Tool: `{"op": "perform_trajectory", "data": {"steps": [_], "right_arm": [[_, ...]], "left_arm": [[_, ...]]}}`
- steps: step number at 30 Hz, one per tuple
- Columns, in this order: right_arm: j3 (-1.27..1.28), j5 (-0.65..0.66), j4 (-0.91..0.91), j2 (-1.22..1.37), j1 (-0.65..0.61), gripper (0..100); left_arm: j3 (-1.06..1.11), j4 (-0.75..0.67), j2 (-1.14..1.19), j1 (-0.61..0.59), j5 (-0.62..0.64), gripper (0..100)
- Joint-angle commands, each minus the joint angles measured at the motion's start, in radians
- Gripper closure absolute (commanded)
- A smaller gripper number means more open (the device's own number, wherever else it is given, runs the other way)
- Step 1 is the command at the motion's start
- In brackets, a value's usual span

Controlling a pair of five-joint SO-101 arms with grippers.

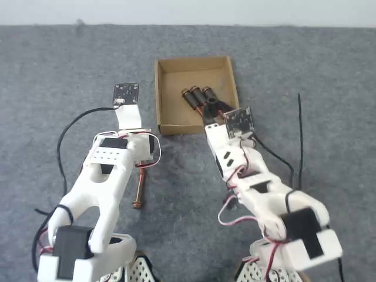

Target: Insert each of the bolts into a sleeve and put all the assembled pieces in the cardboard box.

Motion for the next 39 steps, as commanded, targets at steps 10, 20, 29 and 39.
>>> {"op": "perform_trajectory", "data": {"steps": [10,20,29,39], "right_arm": [[0.235,-0.060,-0.001,-0.312,-0.033,99.2],[0.440,-0.063,-0.002,-0.556,-0.073,99.2],[0.454,-0.110,-0.054,-0.475,-0.044,99.2],[0.407,-0.104,-0.496,-0.044,-0.045,99.2]], "left_arm": [[-0.004,-0.025,-0.055,-0.002,-0.009,99],[-0.004,-0.025,-0.055,0.005,-0.009,99],[-0.002,-0.025,-0.055,0.006,-0.006,99],[-0.004,-0.025,-0.055,0.006,-0.005,99]]}}
